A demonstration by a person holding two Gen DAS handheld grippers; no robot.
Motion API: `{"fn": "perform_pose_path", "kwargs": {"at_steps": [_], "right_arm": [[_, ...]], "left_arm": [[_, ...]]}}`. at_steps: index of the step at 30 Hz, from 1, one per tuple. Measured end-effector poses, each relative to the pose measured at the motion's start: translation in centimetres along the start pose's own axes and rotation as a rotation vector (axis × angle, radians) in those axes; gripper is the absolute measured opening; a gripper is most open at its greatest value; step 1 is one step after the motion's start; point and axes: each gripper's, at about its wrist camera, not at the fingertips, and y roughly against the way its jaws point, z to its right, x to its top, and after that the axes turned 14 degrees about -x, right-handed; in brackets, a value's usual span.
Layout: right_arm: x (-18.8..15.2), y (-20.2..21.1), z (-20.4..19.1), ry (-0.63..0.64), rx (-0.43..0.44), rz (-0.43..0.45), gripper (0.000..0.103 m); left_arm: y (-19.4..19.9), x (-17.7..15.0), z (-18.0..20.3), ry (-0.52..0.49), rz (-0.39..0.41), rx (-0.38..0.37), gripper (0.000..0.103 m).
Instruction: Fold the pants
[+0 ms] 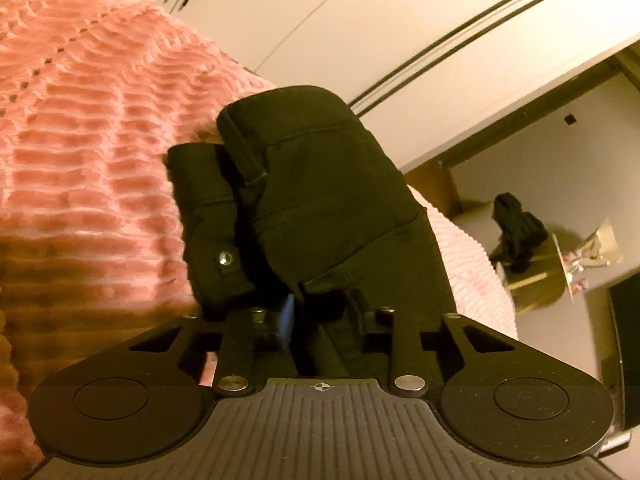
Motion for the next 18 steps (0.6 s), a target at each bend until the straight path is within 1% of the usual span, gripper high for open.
{"fn": "perform_pose_path", "kwargs": {"at_steps": [2,3,4,5,6,7,8,9,10,11,12,13,14,15,16,17,18], "right_arm": [[0.7,0.8,-0.9,0.008,0.0,0.028,0.014],[1.2,1.1,-1.1,-0.006,0.019,0.037,0.021],[1.6,1.2,-1.4,-0.02,0.035,0.041,0.03],[1.8,0.9,-2.1,-0.023,0.034,0.035,0.034],[2.0,0.6,-2.6,-0.01,0.018,0.027,0.035],[2.1,0.1,-3.2,0.017,0.004,0.022,0.033],[2.2,-0.3,-3.6,0.033,-0.021,0.021,0.027],[2.3,-0.6,-4.1,0.041,-0.048,0.021,0.007],[2.7,-0.6,-4.8,0.049,-0.065,0.019,0.005],[3.0,-0.2,-5.6,0.058,-0.065,0.026,0.005],[3.5,0.5,-6.4,0.066,-0.023,0.044,0.004],[4.0,1.5,-6.9,0.047,0.069,0.062,0.004],[4.6,2.5,-6.9,0.012,0.18,0.079,0.004],[5.0,3.5,-6.8,-0.01,0.27,0.112,0.004],[5.3,4.5,-6.7,-0.008,0.325,0.166,0.004],[5.5,4.9,-6.5,0.004,0.342,0.195,0.003],[5.6,4.9,-6.0,0.004,0.349,0.198,0.004]], "left_arm": [[0.4,0.1,-0.3,0.021,-0.005,-0.01,0.03],[0.5,0.1,-0.3,0.02,-0.007,-0.01,0.033],[0.7,0.0,-0.3,0.017,-0.012,-0.009,0.037],[0.7,-0.1,-0.2,0.013,-0.02,-0.017,0.04],[0.8,-0.3,0.0,0.012,-0.026,-0.028,0.044],[0.8,-0.5,0.3,0.007,-0.034,-0.036,0.048],[0.8,-0.8,0.7,0.001,-0.044,-0.045,0.049],[0.9,-1.0,1.1,-0.005,-0.054,-0.055,0.051],[0.9,-1.3,1.5,-0.016,-0.062,-0.063,0.057],[0.9,-1.5,2.1,-0.028,-0.075,-0.068,0.061],[0.8,-1.7,2.5,-0.037,-0.087,-0.073,0.066],[0.7,-1.9,3.0,-0.047,-0.097,-0.08,0.073],[0.7,-2.2,3.5,-0.061,-0.107,-0.085,0.077],[0.6,-2.4,3.8,-0.07,-0.115,-0.084,0.081],[0.5,-2.7,4.2,-0.078,-0.124,-0.082,0.082],[0.4,-3.1,4.4,-0.083,-0.133,-0.086,0.083],[0.1,-3.3,4.4,-0.083,-0.147,-0.086,0.084]]}}
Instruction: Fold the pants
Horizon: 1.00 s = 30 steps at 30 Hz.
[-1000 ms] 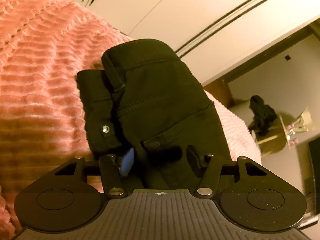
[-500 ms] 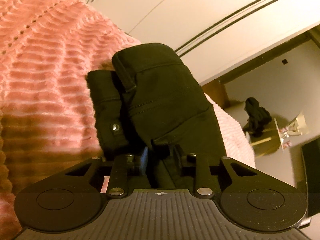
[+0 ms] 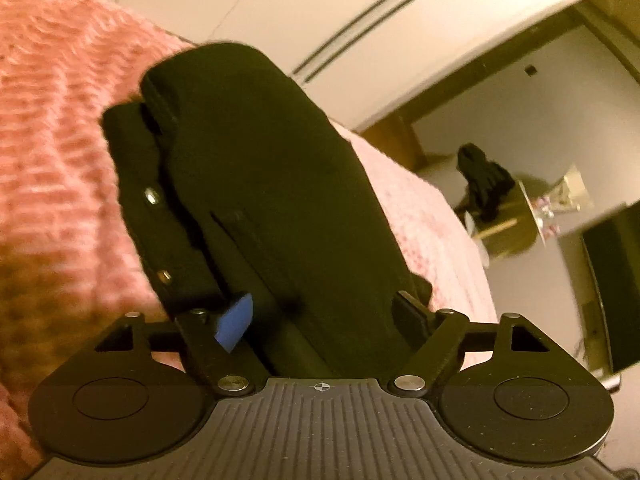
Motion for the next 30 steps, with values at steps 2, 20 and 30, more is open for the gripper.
{"fn": "perform_pose_path", "kwargs": {"at_steps": [2,20,30], "right_arm": [[-0.3,-0.5,1.4,0.024,-0.124,-0.019,0.005],[-16.5,2.3,-1.1,-0.097,-0.099,-0.548,0.042],[-28.8,-1.3,-10.8,0.127,-0.121,-0.861,0.039]], "left_arm": [[-0.6,-0.7,0.0,0.013,-0.027,0.006,0.084],[-4.7,-6.4,1.4,0.083,-0.207,-0.033,0.086],[-4.6,-6.4,0.5,0.1,-0.187,-0.015,0.077]]}}
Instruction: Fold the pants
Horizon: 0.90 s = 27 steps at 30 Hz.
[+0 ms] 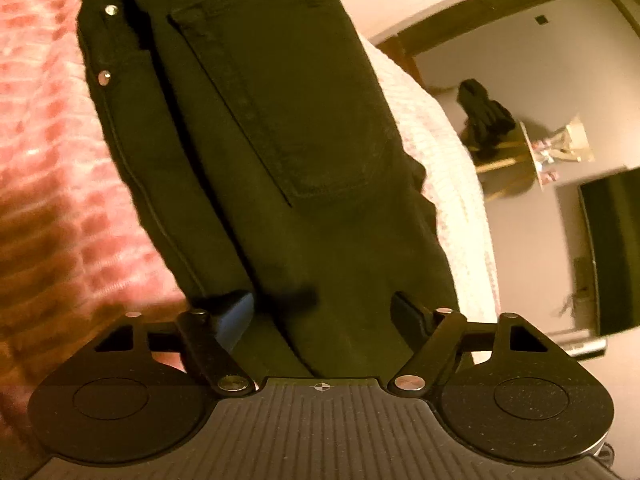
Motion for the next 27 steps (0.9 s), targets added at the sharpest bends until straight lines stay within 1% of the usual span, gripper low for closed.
{"fn": "perform_pose_path", "kwargs": {"at_steps": [1,2,3,5,7,8,9,10,11,12,14,16,17,19,21,23,25,27], "right_arm": [[-0.1,-0.7,-0.4,0.014,-0.022,-0.002,0.037],[-0.2,-1.0,-1.0,0.043,-0.028,0.017,0.037],[-0.2,-1.0,-1.5,0.06,-0.03,0.029,0.037],[1.2,-1.5,-1.4,0.031,-0.022,0.031,0.037],[1.6,-2.1,-0.9,-0.034,0.005,0.021,0.036],[1.7,-2.5,-0.8,-0.061,0.025,0.022,0.036],[1.8,-2.9,-0.8,-0.076,0.032,0.022,0.03],[1.8,-3.2,-0.7,-0.085,0.028,0.023,0.023],[1.5,-3.6,-0.9,-0.086,0.023,0.028,0.018],[1.3,-3.7,-0.7,-0.082,0.022,0.035,0.013],[1.5,-3.8,-0.8,-0.071,0.022,0.044,0.012],[1.5,-4.0,-1.2,-0.062,0.022,0.052,0.009],[1.6,-3.9,-1.4,-0.051,0.022,0.061,0.008],[-0.1,-3.0,-0.5,-0.018,0.017,0.086,0.005],[-0.9,-1.5,-0.7,0.03,0.011,0.129,0.005],[-1.4,-0.2,-0.9,0.08,-0.001,0.166,0.004],[-1.8,-0.1,-1.4,0.123,-0.042,0.174,0.004],[-2.0,-1.1,-1.7,0.155,-0.106,0.151,0.004]], "left_arm": [[-0.1,0.1,-0.2,0.012,0.004,-0.007,0.077],[-0.3,0.2,-0.4,0.027,0.007,-0.011,0.076],[-0.4,0.3,-0.5,0.034,0.009,-0.012,0.072],[-0.6,0.5,-0.7,0.034,0.017,-0.007,0.067],[-0.8,0.6,-0.8,0.036,0.026,0.005,0.055],[-0.9,0.7,-0.9,0.042,0.03,0.009,0.051],[-1.0,0.8,-1.1,0.049,0.036,0.01,0.044],[-1.0,0.9,-1.4,0.06,0.039,0.014,0.034],[-1.1,0.9,-1.7,0.073,0.043,0.022,0.025],[-1.0,1.0,-2.1,0.094,0.05,0.028,0.014],[-0.9,1.1,-2.7,0.139,0.053,0.007,0.014],[-0.7,1.1,-2.8,0.142,0.057,-0.006,0.008],[-0.5,1.0,-2.6,0.127,0.063,-0.011,0.007],[0.0,0.8,-1.8,0.086,0.076,-0.025,0.004],[1.3,0.3,-0.5,0.026,0.098,-0.054,0.003],[2.6,-0.4,0.9,-0.03,0.108,-0.062,0.003],[3.5,-1.4,2.0,-0.09,0.113,-0.032,0.003],[3.6,-2.6,3.2,-0.158,0.109,0.057,0.004]]}}
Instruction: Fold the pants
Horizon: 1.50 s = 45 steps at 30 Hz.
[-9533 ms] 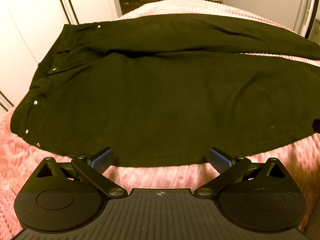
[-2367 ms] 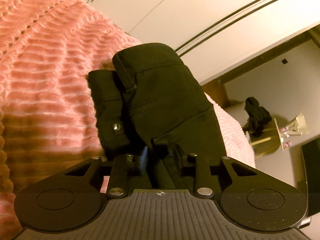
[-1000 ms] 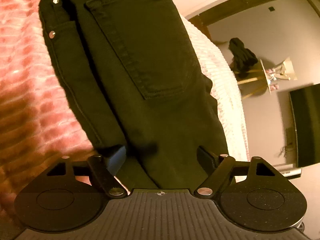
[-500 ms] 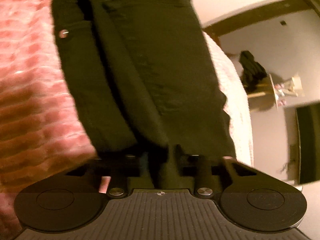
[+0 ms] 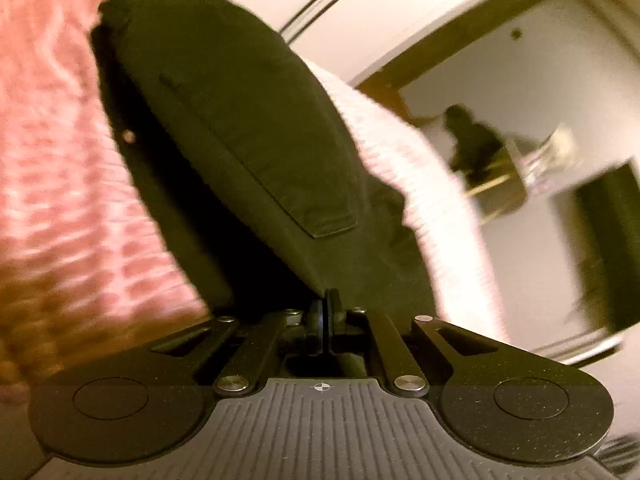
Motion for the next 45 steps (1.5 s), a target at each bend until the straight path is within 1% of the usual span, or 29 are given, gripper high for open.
{"fn": "perform_pose_path", "kwargs": {"at_steps": [1,3,5,6,8,10,13,14,15,16,17,18,20,23,24,25,27,29,30,31,33,35,37,38,39,40,41,43,45], "right_arm": [[0.0,-0.6,-0.2,0.017,-0.042,-0.018,0.004],[0.3,-0.7,-0.7,0.049,-0.056,-0.025,0.005],[0.6,-0.1,-1.0,0.086,-0.06,-0.028,0.01],[0.8,0.0,-1.6,0.095,-0.061,-0.028,0.013],[1.0,1.0,-1.4,0.095,-0.028,-0.017,0.016],[1.2,1.8,-1.2,0.112,-0.003,0.008,0.016],[2.0,2.2,-2.0,0.152,-0.011,0.012,0.016],[2.2,2.3,-2.4,0.159,-0.01,0.015,0.016],[2.5,2.3,-2.7,0.176,0.001,0.027,0.016],[3.0,2.2,-3.0,0.2,0.007,0.036,0.016],[3.2,1.9,-3.1,0.204,0.007,0.017,0.016],[3.0,1.6,-2.3,0.192,0.012,-0.025,0.017],[3.7,1.1,-0.7,0.121,0.051,-0.102,0.017],[5.0,1.9,1.9,0.051,0.072,-0.086,0.018],[5.5,2.5,2.8,0.028,0.081,-0.075,0.019],[6.0,3.0,3.8,-0.003,0.097,-0.062,0.02],[7.4,3.6,5.7,-0.051,0.117,-0.013,0.02],[8.8,3.2,6.4,-0.067,0.097,0.026,0.023],[9.6,2.6,6.4,-0.069,0.109,0.033,0.022],[10.3,1.6,6.1,-0.074,0.138,0.024,0.022],[11.1,-0.4,4.9,-0.059,0.208,0.005,0.022],[11.8,-2.5,2.7,-0.012,0.261,-0.002,0.022],[12.1,-4.9,0.6,0.073,0.251,-0.014,0.025],[12.1,-6.2,0.0,0.141,0.214,-0.012,0.028],[12.1,-7.1,-0.1,0.195,0.159,-0.009,0.021],[12.3,-7.7,0.3,0.225,0.146,-0.005,0.006],[12.9,-7.8,1.6,0.208,0.164,-0.004,0.004],[14.4,-7.0,5.1,0.121,0.176,0.035,0.003],[16.1,-6.0,9.3,0.003,0.176,0.091,0.001]], "left_arm": [[-0.2,-0.4,0.5,-0.028,-0.008,0.05,0.005],[-0.9,-1.0,1.4,-0.09,-0.021,0.151,0.009],[-0.8,-1.2,2.2,-0.13,-0.001,0.214,0.018],[-0.4,-1.3,2.6,-0.143,0.023,0.228,0.023],[0.8,-1.4,3.3,-0.156,0.064,0.191,0.038],[1.2,-1.5,4.4,-0.192,0.08,0.168,0.058],[-0.9,-1.7,7.1,-0.348,0.057,0.136,0.065],[-1.6,-1.7,7.9,-0.381,0.055,0.131,0.067],[-2.5,-1.7,8.5,-0.401,0.043,0.109,0.075],[-3.2,-1.6,8.7,-0.411,0.036,0.085,0.077],[-4.3,-1.6,8.9,-0.424,0.033,0.058,0.077],[-5.4,-1.7,9.0,-0.442,0.019,0.055,0.077],[-7.7,-2.2,8.8,-0.48,-0.026,0.087,0.079],[-11.2,-2.8,7.1,-0.509,-0.152,0.235,0.076],[-11.9,-3.0,6.5,-0.516,-0.19,0.276,0.068],[-11.8,-3.3,6.5,-0.531,-0.177,0.289,0.063],[-11.0,-3.4,7.3,-0.562,-0.131,0.255,0.064],[-10.7,-4.2,9.2,-0.617,-0.103,0.162,0.071],[-10.8,-4.8,10.3,-0.662,-0.088,0.118,0.08],[-11.0,-5.3,11.1,-0.702,-0.081,0.084,0.085],[-12.4,-6.3,12.8,-0.756,-0.086,0.011,0.088],[-14.5,-6.9,13.7,-0.744,-0.094,-0.039,0.088],[-16.5,-7.1,13.5,-0.71,-0.093,-0.078,0.088],[-17.9,-7.1,13.3,-0.712,-0.1,-0.054,0.088],[-19.2,-7.4,13.1,-0.727,-0.113,-0.002,0.088],[-20.6,-7.3,12.3,-0.752,-0.134,0.077,0.088],[-20.9,-6.9,10.9,-0.776,-0.146,0.127,0.088],[-20.3,-7.1,9.0,-0.875,-0.094,0.09,0.09],[-19.4,-6.9,8.2,-0.901,-0.074,0.092,0.091]]}}
